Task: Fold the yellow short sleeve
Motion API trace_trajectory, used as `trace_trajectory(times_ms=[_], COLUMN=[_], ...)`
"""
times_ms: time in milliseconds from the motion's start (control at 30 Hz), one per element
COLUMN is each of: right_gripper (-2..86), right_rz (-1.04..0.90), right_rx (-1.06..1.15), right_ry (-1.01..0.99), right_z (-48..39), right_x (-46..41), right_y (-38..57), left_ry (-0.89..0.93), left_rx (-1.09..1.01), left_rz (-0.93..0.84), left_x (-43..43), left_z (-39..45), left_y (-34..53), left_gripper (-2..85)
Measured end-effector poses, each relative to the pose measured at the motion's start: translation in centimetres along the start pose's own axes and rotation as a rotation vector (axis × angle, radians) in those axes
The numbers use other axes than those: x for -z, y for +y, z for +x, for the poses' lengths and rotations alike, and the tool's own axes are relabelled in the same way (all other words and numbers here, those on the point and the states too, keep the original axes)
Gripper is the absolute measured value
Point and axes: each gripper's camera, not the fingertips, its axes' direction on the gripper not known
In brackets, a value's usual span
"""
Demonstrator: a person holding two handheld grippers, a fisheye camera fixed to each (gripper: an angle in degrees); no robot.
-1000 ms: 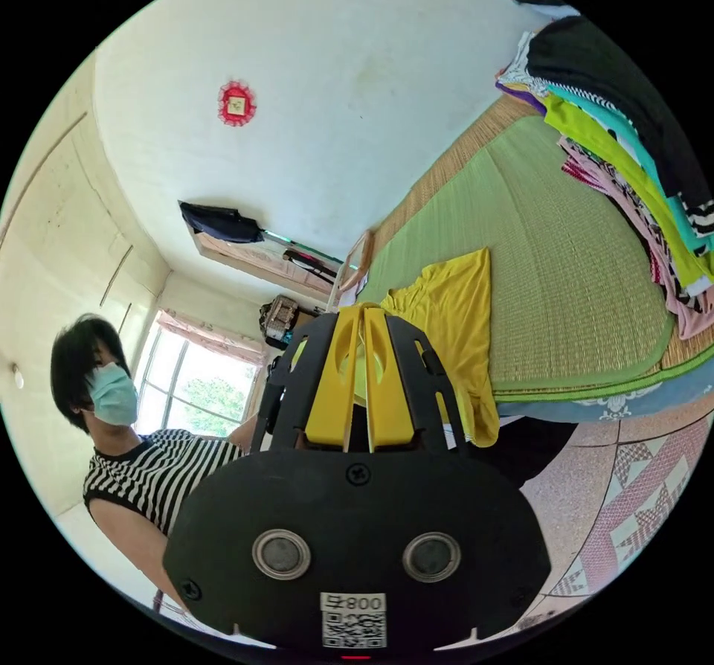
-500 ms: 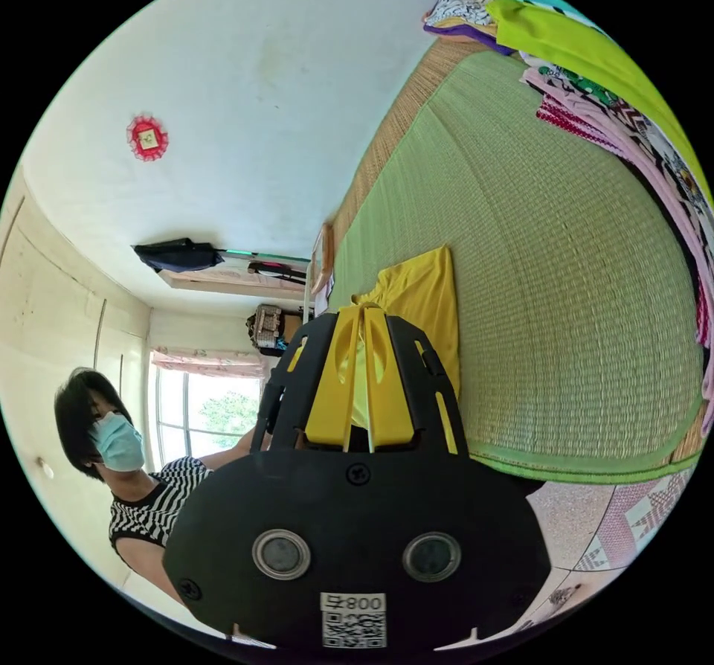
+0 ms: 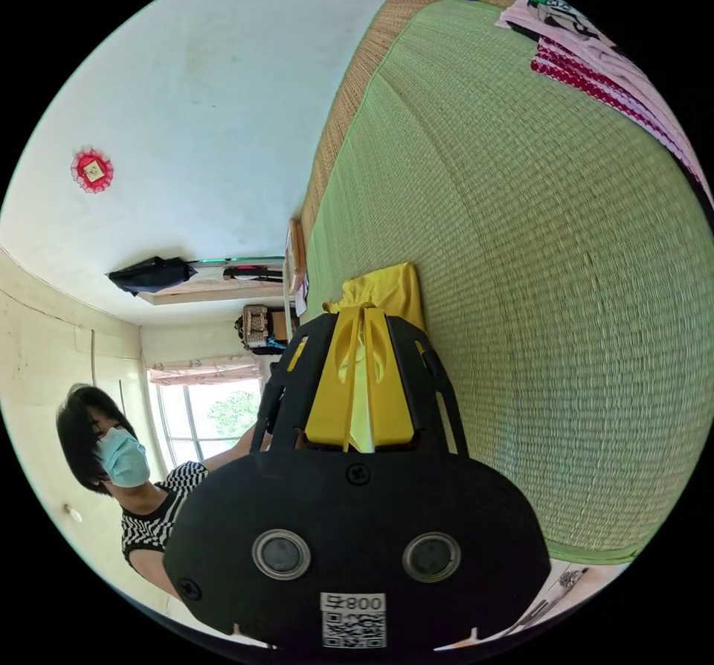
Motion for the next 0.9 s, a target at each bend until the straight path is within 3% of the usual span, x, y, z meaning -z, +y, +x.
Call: trace_trajectory(times_ms=[500, 633, 900], right_gripper=[0.9, 1.0, 2.3], right_rz=[-0.017, -0.006, 0.012], right_rx=[-0.089, -0.089, -0.029], right_ry=[-0.020, -0.024, 0.041], right_z=[0.0, -0.8, -4.9], right_x=[1.1, 1.9, 1.7], right_y=[-3.4, -3.2, -1.0], left_ry=[-0.004, 0.024, 0.077], left_rx=[0.145, 0.163, 0.094], left_rz=[-0.010, 0.061, -0.067], left_x=[-0.3, 2.5, 1.5], left_z=[-2.2, -2.2, 0.8], left_y=[-4.4, -5.0, -3.0], left_gripper=[3.2, 4.2, 6.3])
